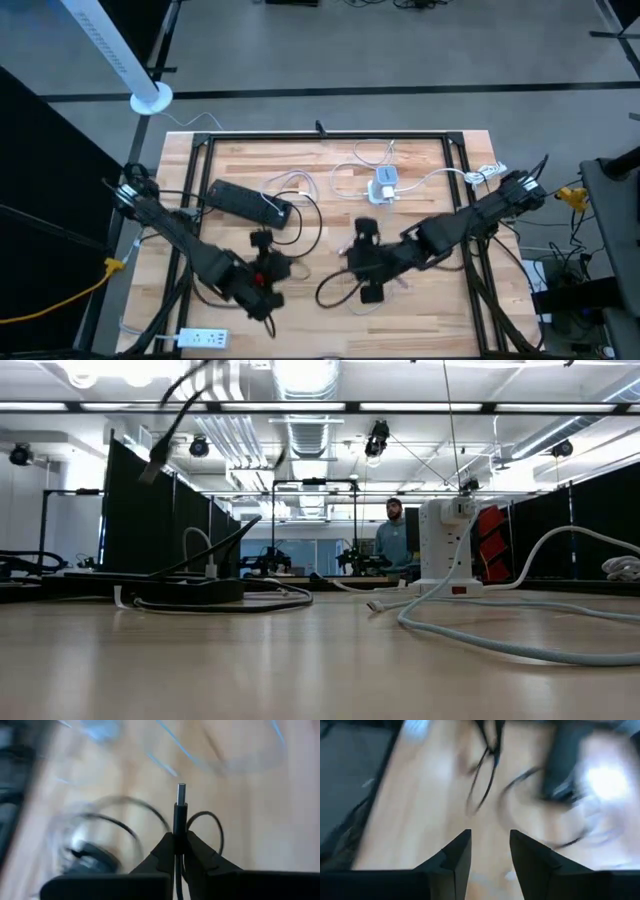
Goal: Insert USB
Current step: Insert the black charger cable into the bottom white outlet extension
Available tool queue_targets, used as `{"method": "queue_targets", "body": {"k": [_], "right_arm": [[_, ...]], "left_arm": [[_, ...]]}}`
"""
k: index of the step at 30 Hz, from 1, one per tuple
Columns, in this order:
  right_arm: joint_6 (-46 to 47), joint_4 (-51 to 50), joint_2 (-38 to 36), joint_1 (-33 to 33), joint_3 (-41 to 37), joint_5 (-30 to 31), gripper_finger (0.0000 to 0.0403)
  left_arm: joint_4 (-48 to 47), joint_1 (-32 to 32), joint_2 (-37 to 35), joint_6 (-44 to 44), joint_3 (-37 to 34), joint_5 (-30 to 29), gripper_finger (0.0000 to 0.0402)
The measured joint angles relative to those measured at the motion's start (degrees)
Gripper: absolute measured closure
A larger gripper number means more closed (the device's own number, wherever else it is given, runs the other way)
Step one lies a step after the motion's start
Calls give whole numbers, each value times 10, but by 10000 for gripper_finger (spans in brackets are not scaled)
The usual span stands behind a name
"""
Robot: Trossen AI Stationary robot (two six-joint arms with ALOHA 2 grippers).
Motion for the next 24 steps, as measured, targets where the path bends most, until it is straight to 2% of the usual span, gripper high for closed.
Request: {"method": "queue_targets", "body": {"k": [2,5,9,13,17,24], "right_arm": [[-44,40,-16,-1,0,41,293],[-119,123,-32,-5,0,62,301],[-169,225,-36,-16,0,62,307],[-191,266,-36,-20,0,62,300],[-194,265,-36,-20,0,60,286],[-202,306,-31,-37,0,54,264]], "left_arm": [[43,10,-33,-5,0,-43,401],[136,21,-79,36,-2,-84,401],[269,29,-109,147,-5,-80,401],[387,29,-126,228,-5,-81,401],[444,29,-132,280,-5,-80,402],[508,32,-137,316,-5,-72,402]]}}
